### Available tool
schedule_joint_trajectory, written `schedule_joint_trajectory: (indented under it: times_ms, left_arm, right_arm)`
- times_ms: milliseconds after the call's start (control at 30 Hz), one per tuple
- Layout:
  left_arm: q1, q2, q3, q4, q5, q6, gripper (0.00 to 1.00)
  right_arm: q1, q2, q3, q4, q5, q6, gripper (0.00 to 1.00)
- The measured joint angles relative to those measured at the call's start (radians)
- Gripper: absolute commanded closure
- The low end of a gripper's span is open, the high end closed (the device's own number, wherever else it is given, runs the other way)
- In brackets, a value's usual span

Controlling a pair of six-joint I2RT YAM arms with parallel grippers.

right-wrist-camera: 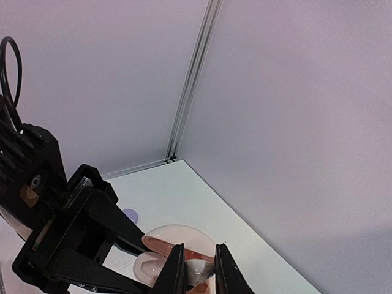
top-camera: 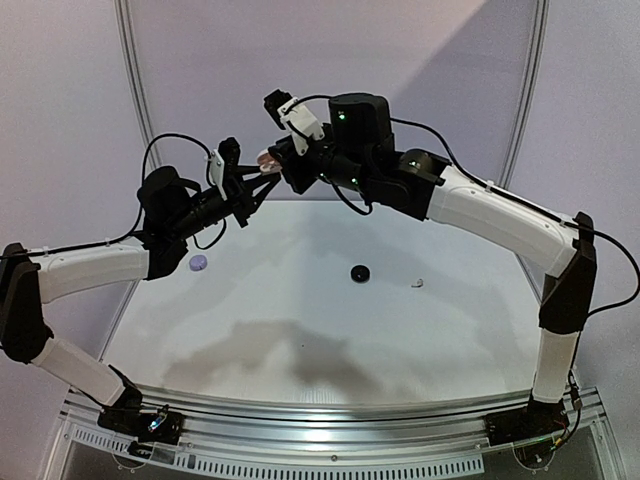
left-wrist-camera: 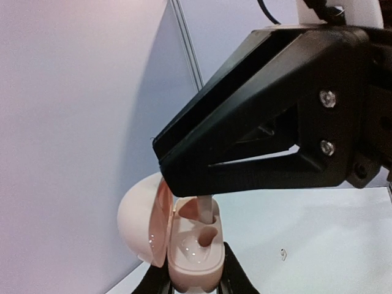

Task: Insert the wireless bluetooth earbuds into the charging case

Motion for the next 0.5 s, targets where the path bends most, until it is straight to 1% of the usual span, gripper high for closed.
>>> schedule_joint_trajectory:
  times_ms: [100,300,367,500]
  left_arm:
    - [0.000,0.000,0.000,-0.001,-0.003,0.000,1.00]
    - [0.000,0.000,0.000,-0.013,-0.009,0.000,1.00]
    - [0.000,0.000,0.000,-0.019,-0.010,0.000,1.00]
    - [0.000,0.000,0.000,-0.020,-0.011,0.000,1.00]
  right_arm:
    - [0.008,0.013,0.016,-0.006,0.021,-0.030,0.97]
    - [0.010,0.031,0.022,-0.006,0.035,-0.048,0.90]
    - [0.010,0.032,0.022,-0.008,0.039,-0.053,0.85]
    - [0.010,0.032,0.022,-0.009,0.040,-0.056,0.72]
